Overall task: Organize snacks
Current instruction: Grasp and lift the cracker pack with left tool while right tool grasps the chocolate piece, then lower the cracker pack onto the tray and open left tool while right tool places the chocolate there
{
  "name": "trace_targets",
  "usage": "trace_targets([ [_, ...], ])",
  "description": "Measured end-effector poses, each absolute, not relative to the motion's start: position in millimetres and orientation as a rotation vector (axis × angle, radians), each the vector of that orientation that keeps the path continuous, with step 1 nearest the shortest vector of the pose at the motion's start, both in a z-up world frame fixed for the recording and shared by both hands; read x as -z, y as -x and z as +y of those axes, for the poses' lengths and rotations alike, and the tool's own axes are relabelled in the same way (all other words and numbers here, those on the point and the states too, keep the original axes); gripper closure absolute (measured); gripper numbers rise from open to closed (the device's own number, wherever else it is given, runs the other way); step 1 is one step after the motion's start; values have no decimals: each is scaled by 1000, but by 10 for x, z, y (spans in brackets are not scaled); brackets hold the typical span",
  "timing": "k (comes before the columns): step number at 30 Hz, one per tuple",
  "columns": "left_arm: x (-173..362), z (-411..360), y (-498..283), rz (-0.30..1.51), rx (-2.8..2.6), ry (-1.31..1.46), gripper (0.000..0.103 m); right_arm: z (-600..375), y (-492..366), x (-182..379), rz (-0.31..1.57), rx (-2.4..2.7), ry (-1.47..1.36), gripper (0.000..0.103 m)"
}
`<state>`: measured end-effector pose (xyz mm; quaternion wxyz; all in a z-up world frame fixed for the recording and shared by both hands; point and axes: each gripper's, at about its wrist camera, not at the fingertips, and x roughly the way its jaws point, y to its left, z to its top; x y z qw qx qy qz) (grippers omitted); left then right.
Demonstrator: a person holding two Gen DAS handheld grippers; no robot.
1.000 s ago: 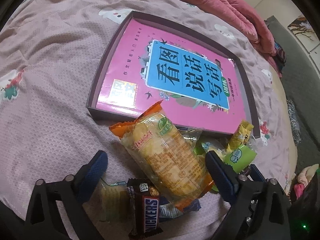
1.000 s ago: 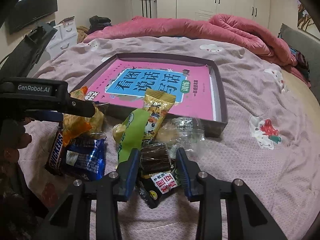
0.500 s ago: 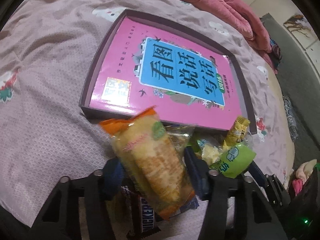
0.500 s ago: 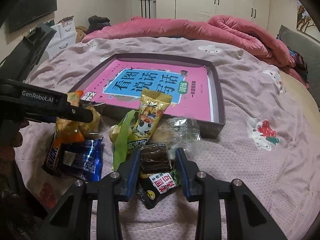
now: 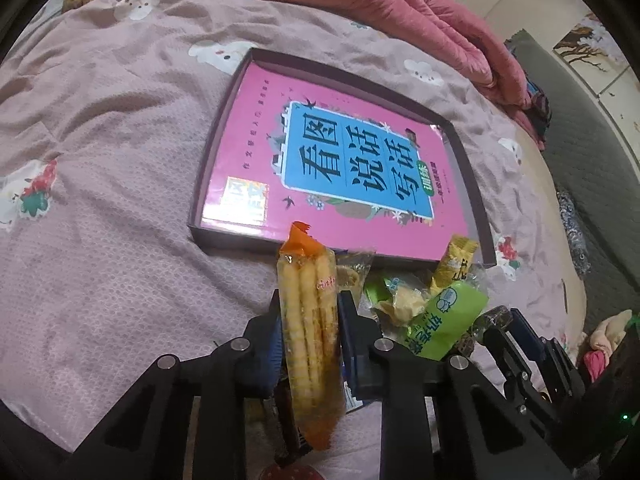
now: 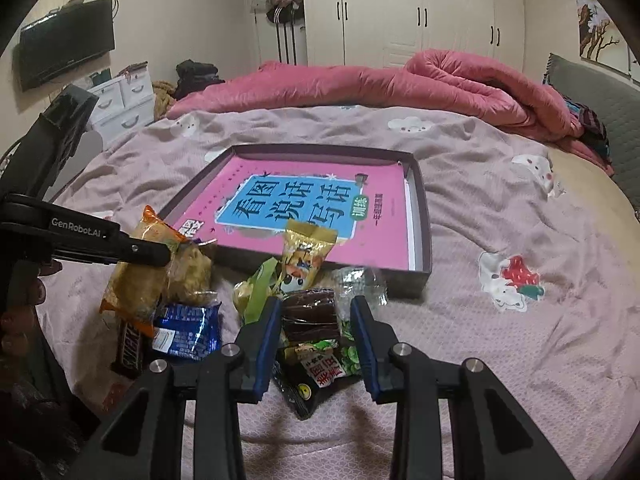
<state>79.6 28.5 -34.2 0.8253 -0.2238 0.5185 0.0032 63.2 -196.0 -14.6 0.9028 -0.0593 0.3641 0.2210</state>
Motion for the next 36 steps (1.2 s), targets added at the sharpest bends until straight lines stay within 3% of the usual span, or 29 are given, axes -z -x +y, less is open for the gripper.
trace_targets([
  [21, -70, 468, -976, 966, -14, 467, 79, -2030, -956, -129, 660, -424, 63, 67],
  [36, -2, 523, -1520, 938, -3, 454, 79, -2085, -1461, 178, 764, -360, 16, 67],
])
